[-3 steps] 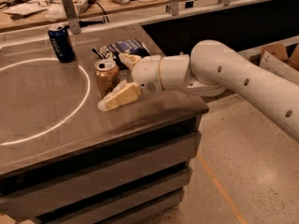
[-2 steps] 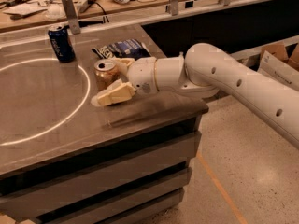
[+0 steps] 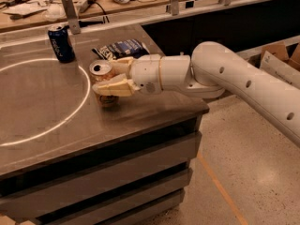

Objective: Knock orange can over

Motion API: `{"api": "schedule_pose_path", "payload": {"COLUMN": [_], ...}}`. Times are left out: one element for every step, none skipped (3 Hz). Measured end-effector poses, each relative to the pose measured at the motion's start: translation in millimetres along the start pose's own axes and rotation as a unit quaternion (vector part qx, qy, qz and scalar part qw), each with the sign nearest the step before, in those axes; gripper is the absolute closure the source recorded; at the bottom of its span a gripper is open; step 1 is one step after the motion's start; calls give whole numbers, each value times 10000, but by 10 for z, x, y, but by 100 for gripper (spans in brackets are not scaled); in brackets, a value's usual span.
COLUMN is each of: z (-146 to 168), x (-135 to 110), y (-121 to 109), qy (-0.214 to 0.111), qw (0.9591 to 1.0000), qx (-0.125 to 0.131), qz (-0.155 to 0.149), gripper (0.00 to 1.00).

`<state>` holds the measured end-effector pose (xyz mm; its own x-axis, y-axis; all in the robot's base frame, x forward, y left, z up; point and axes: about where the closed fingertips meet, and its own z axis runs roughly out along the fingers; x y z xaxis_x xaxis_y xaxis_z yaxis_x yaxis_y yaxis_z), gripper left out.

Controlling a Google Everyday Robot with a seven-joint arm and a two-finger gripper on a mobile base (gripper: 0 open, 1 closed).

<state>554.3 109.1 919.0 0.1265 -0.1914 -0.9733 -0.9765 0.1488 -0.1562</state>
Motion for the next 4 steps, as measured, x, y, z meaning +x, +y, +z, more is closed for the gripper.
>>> {"api": "schedule_pose_path", "payload": {"z": [-196, -290, -342, -340], "x": [-337, -475, -552, -557], "y": [-95, -119, -136, -134], "qy": [219, 504, 650, 662], "qw": [9911, 9736, 9607, 9592], "qx": [248, 347, 398, 394], "qz": [-1287, -2201, -2670, -2722], "gripper": [96, 100, 100, 100]}}
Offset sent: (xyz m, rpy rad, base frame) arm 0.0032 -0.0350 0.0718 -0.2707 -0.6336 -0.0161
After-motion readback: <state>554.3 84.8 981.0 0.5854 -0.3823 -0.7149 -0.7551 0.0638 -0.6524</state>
